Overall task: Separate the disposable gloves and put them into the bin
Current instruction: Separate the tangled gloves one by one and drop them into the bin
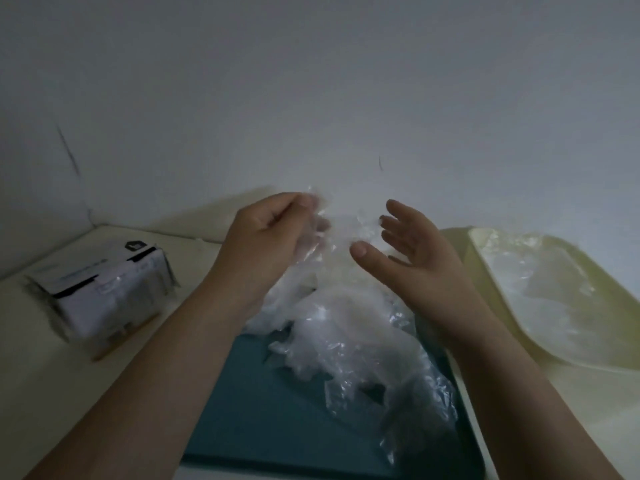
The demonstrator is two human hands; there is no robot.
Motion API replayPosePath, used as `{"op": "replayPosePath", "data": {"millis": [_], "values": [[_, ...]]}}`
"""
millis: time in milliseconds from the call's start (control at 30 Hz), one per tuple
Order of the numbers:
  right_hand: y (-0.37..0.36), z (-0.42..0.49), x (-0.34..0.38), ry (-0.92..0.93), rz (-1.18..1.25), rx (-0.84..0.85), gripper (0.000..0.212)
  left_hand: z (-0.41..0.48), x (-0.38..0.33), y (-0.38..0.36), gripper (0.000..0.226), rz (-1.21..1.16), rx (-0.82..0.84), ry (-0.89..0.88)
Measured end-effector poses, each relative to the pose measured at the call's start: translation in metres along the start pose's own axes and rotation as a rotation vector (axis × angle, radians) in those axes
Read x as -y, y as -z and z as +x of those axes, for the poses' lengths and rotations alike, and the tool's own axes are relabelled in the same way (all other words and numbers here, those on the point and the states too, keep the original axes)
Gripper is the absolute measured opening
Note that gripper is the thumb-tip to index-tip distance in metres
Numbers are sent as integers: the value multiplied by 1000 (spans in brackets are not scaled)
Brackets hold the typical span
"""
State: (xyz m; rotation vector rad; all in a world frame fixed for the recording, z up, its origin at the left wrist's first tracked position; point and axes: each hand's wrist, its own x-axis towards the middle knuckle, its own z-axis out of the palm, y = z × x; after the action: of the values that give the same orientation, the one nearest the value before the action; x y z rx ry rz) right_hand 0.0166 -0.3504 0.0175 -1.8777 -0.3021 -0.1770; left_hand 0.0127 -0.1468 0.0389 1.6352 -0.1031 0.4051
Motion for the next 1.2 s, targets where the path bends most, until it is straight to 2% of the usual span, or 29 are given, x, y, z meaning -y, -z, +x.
{"op": "replayPosePath", "data": {"millis": [67, 133, 200, 300, 367, 433, 467, 500, 600, 633, 733, 833, 933, 1000, 1067, 1100, 1133, 1200], "values": [[-2, -2, 5, -22, 165, 66, 89, -6, -3, 2, 22, -187, 85, 159], [-7, -3, 7, -5, 304, 128, 53, -10, 2, 3, 24, -221, 215, 273], [-14, -5, 9, -31, 298, 92, 17, -13, 8, 2, 31, -191, 309, 384], [-15, -2, 3, -134, 281, -78, 10, -8, 14, 9, 64, -270, 297, 545], [-12, -1, 2, -163, 317, -189, 7, -3, 17, 20, 82, -263, 335, 492], [-8, -1, 1, -158, 350, -276, 8, -3, 19, 28, 92, -245, 514, 396], [-7, -1, 2, -157, 361, -294, 8, -4, 21, 27, 89, -200, 576, 350], [-6, -1, 2, -162, 367, -298, 8, -4, 24, 23, 76, -138, 575, 299], [-7, -1, 0, -208, 360, -261, 8, -3, 27, 13, 12, -37, 291, 172], [-7, 0, -2, -222, 357, -257, 7, 1, 30, 13, 4, -78, 198, 164], [-5, 5, -10, -261, 307, -261, 8, 12, 34, 24, 11, -246, -38, 185], [-5, 5, -10, -168, 91, -323, 21, 18, 33, 36, 19, -209, -99, 192], [-1, -7, 14, 243, -237, -376, 44, 16, 30, 39, 12, -37, 60, 202], [2, -18, 36, 465, -429, -212, 65, 8, 24, 35, 37, 70, 249, 174], [0, -28, 49, 432, -544, 0, 84, -4, 17, 26, 34, 89, 414, 109], [0, -30, 51, 387, -553, 65, 87, -9, 15, 22, 28, 56, 466, 88], [0, -30, 51, 340, -530, 93, 83, -15, 12, 18, 21, -7, 507, 80], [4, -26, 45, 254, -378, 93, 57, -20, 9, 10, 24, -221, 560, 88]]}}
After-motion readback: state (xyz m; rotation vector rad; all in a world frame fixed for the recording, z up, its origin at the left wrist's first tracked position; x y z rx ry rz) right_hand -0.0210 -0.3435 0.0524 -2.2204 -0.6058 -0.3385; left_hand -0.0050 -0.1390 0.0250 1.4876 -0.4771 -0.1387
